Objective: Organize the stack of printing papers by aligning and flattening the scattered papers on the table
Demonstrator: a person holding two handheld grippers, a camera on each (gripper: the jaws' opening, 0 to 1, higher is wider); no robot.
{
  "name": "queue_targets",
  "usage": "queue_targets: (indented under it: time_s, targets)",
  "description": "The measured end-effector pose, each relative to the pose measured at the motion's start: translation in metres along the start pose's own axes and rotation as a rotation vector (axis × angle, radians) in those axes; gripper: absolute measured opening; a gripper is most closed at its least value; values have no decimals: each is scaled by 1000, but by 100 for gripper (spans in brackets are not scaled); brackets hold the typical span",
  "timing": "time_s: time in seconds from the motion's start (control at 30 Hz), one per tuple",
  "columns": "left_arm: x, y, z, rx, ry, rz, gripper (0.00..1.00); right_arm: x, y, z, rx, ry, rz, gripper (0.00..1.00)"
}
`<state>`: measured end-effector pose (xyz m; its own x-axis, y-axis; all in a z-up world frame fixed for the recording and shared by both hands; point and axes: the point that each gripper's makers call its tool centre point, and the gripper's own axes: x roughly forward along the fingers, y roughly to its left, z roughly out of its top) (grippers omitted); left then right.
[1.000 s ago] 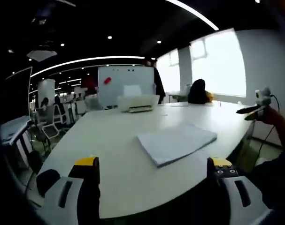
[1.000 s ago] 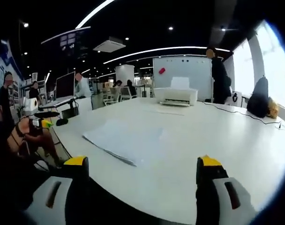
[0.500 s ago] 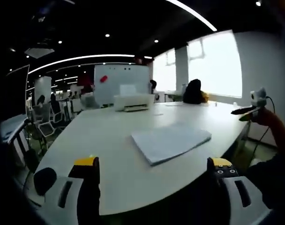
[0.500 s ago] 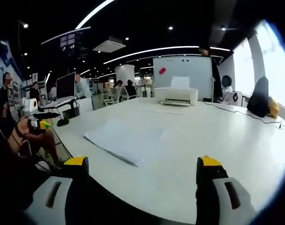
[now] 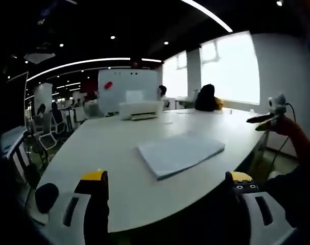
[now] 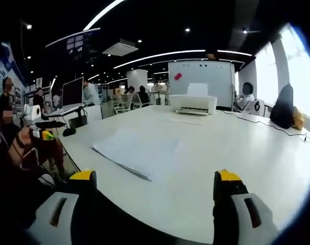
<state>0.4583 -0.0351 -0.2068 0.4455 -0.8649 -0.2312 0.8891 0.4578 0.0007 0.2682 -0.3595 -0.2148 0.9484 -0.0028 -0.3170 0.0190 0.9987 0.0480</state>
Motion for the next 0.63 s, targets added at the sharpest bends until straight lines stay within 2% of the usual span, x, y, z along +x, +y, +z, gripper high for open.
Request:
queue_targets:
  time_s: [0.63]
  targets:
    - [-2, -8, -2, 11, 16, -13, 97, 0, 0, -1, -6, 10, -5, 90]
